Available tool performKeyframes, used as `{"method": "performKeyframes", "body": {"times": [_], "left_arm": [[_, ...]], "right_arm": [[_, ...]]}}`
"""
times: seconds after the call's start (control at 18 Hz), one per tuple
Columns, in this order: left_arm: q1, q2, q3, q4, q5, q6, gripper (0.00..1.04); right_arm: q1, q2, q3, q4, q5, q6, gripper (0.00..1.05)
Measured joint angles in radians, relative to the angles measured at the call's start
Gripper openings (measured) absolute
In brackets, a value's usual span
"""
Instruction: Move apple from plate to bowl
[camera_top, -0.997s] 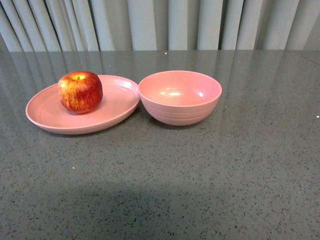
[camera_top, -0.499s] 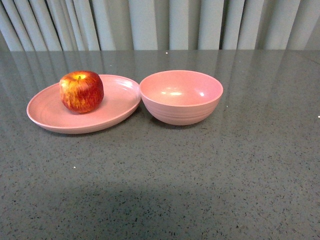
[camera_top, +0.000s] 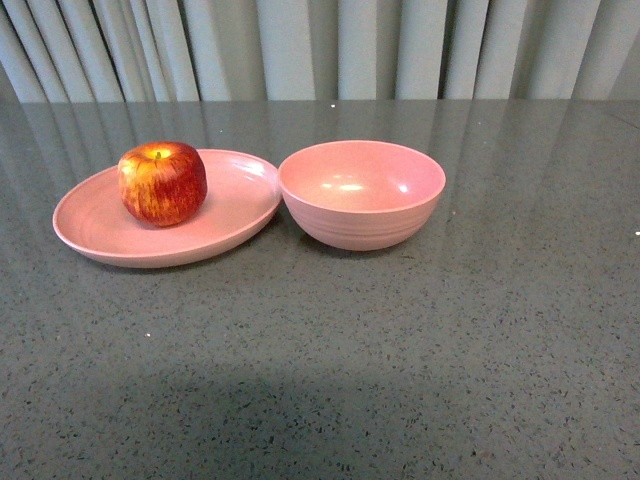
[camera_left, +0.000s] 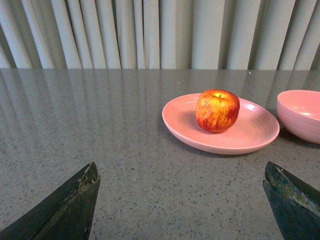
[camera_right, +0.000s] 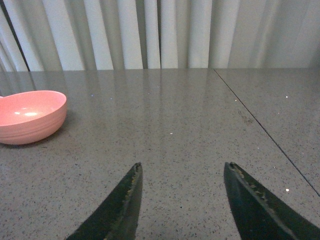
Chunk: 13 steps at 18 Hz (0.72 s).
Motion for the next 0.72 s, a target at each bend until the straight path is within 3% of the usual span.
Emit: {"method": "performKeyframes", "body": {"times": [0.11,0.28,0.72], "left_arm": [[0.000,0.000,0.000,0.000,0.000,0.000,0.98],[0.000,0.000,0.000,0.000,0.000,0.000,0.98],[0.000,0.000,0.000,0.000,0.000,0.000,0.98]], "right_arm": [[0.000,0.000,0.000,0.000,0.000,0.000,0.75],[0.000,0.000,0.000,0.000,0.000,0.000,1.00],[0.000,0.000,0.000,0.000,0.000,0.000,0.98]]}}
